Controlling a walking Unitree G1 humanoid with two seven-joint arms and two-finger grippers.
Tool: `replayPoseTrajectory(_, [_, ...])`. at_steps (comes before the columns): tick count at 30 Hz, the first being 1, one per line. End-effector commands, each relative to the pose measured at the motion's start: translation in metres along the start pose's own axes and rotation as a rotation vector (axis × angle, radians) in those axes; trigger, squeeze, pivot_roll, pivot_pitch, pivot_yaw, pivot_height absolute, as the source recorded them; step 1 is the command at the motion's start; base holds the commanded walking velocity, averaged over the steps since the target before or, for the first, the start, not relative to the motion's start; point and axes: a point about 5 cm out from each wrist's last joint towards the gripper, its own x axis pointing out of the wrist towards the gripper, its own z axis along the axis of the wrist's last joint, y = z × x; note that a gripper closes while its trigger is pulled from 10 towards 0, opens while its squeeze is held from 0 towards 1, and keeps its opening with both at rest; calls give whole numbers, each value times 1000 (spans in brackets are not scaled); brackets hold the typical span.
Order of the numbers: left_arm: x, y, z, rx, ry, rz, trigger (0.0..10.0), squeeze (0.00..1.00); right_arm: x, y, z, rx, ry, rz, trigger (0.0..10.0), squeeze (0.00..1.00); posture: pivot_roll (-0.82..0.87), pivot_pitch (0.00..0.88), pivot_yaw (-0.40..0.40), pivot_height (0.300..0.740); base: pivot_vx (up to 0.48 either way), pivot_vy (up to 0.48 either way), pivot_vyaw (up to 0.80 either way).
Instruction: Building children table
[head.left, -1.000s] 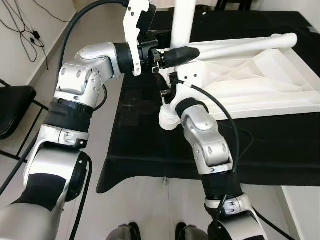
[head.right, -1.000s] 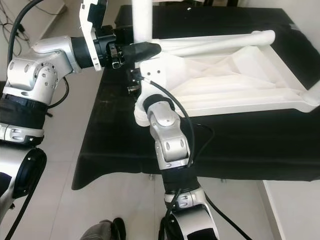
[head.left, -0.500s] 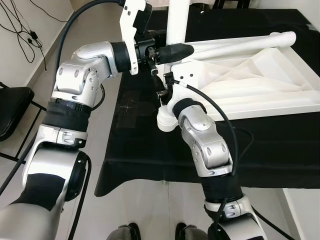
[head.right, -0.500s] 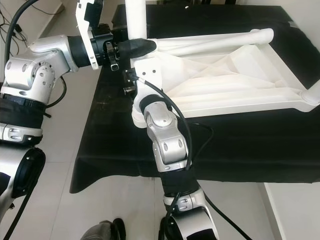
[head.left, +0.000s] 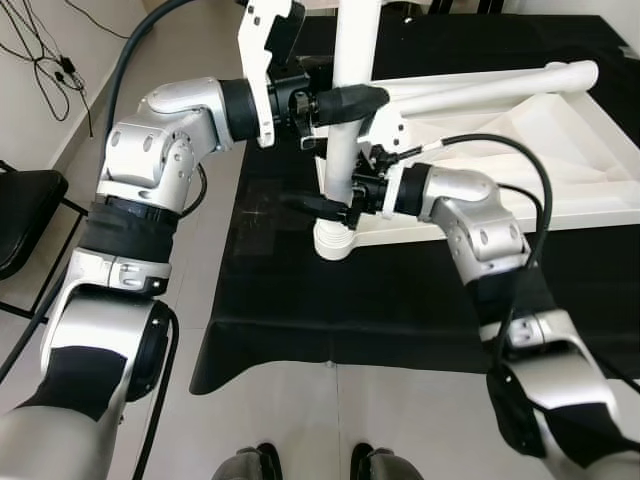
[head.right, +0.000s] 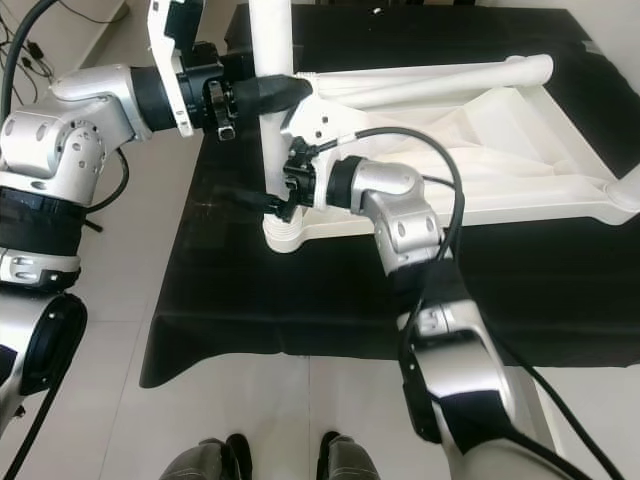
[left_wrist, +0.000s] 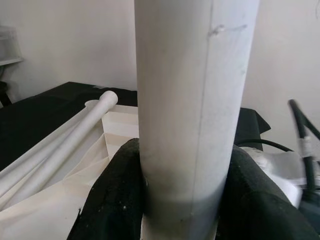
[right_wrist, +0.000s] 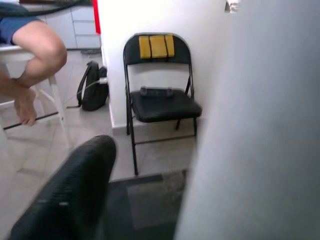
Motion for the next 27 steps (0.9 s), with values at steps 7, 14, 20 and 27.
replayPoseTrajectory(7, [7, -10, -6, -36, 18, -73, 0, 0, 18, 12, -12, 23, 39, 187, 0, 0, -101, 195, 17, 740, 0, 0, 0])
replayPoseTrajectory(14, [6, -9, -6, -19, 16, -59, 0, 0, 15, 10, -22, 35, 51, 182, 0, 0, -110, 198, 21, 740, 0, 0, 0])
replayPoseTrajectory(20, [4, -4, -6, -13, 14, -2, 10000, 1000, 11, 3, -27, 52, 73, 44, 0, 0, -120, 198, 16, 740, 0, 0, 0])
replayPoseTrajectory(27, [-12, 11, 4, -65, -47, 151, 10000, 0, 13, 18, -55, 272, 103, -695, 0, 0, -115, 203, -4, 740, 0, 0, 0])
